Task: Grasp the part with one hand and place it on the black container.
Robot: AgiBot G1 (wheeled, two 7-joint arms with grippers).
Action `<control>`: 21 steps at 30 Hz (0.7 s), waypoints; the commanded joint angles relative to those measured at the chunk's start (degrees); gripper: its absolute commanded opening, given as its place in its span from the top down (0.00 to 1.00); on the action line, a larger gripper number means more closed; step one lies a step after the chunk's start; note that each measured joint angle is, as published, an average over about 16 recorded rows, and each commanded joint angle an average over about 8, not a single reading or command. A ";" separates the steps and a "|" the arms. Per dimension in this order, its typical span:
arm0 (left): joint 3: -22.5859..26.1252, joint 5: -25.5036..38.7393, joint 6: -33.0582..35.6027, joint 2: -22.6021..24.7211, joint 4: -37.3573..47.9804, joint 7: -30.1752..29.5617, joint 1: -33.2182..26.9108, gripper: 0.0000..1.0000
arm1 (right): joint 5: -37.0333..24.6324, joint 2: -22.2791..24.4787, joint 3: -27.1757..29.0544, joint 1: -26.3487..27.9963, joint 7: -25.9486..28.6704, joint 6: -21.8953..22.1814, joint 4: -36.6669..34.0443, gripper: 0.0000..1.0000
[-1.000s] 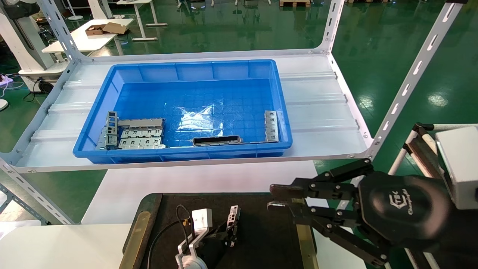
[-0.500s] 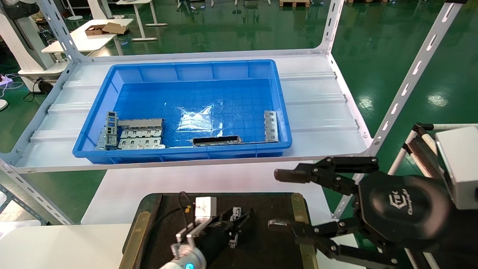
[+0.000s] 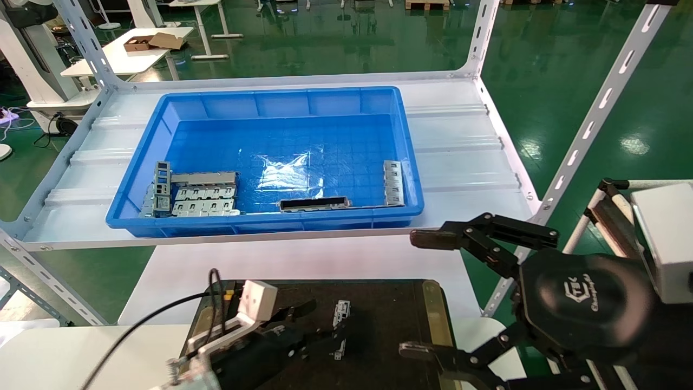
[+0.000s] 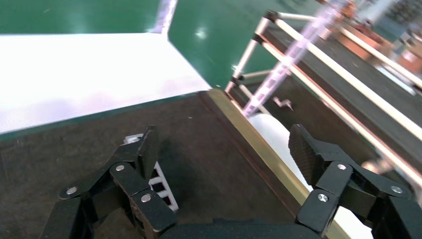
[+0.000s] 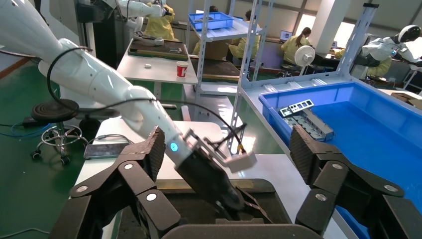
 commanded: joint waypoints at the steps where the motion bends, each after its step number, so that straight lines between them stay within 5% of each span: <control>1: -1.34 -0.29 3.38 -2.36 -1.53 1.37 0.57 0.00 | 0.00 0.00 -0.01 0.00 0.00 0.00 0.00 0.00; 21: -10.07 -6.05 31.52 -13.15 8.57 15.74 0.20 0.00 | 0.04 0.03 -0.07 0.01 -0.03 0.03 0.00 0.00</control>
